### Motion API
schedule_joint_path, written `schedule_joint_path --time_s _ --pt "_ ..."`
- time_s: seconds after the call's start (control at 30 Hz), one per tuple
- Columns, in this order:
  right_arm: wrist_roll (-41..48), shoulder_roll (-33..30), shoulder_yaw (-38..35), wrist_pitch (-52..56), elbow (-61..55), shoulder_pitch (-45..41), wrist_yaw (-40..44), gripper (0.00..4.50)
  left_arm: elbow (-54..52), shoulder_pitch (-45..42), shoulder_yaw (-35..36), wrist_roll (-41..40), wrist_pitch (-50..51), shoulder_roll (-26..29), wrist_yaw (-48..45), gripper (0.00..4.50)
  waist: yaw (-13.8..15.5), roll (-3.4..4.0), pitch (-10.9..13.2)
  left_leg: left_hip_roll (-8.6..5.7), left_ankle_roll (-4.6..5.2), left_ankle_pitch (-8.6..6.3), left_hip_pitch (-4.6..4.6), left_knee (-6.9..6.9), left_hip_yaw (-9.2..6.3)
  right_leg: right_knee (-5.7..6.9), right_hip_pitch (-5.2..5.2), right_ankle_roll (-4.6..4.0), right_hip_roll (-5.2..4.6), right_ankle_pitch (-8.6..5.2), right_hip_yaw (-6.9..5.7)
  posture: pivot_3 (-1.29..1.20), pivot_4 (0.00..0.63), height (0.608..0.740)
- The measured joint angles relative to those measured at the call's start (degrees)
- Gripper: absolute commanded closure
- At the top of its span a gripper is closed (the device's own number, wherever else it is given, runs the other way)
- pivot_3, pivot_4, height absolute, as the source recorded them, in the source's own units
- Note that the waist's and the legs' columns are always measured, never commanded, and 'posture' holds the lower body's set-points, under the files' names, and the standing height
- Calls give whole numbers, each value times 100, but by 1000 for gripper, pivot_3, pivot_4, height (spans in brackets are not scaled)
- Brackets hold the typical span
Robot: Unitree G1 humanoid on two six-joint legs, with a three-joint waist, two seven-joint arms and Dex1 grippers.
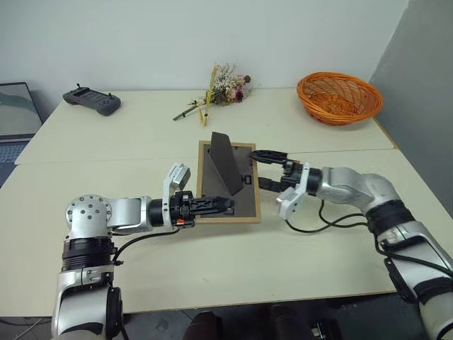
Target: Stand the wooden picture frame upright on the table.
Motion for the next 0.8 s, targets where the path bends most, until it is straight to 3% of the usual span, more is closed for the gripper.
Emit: schedule_joint_path --time_s 0.13,0.47,0.6,0.67,0.8 --pt "-564 48 417 274 555 -379 -1053 519 11 101 -9 -402 -23 27 400 3648 25 -1 0 -6 0 0 -1 0 0 -3 4 0 -3 0 -1 0 150 740" --pt "-730 -351 851 99 691 -552 -2238 3061 -272 407 -371 -1577 -402 192 1016 3648 6 -1 0 -4 1 0 2 -2 1 -1 7 0 -2 0 1 0 150 740" --pt "-821 -416 879 102 602 -554 -2321 3160 -303 450 -579 -1913 -574 332 1174 3648 6 -1 0 -4 1 0 6 -3 2 -2 10 0 0 0 3 0 150 740" --pt "-821 -424 890 99 617 -557 -2350 3160 -498 532 -614 -1805 -731 350 1143 2925 5 -1 0 -4 1 0 5 -3 3 -2 10 0 0 0 3 0 150 740" --pt "-809 -449 909 -41 734 -559 -2338 3173 -900 538 -603 -1236 -1003 483 852 2057 11 -2 -1 -3 2 0 5 -3 2 -3 12 0 2 1 1 0 150 740"
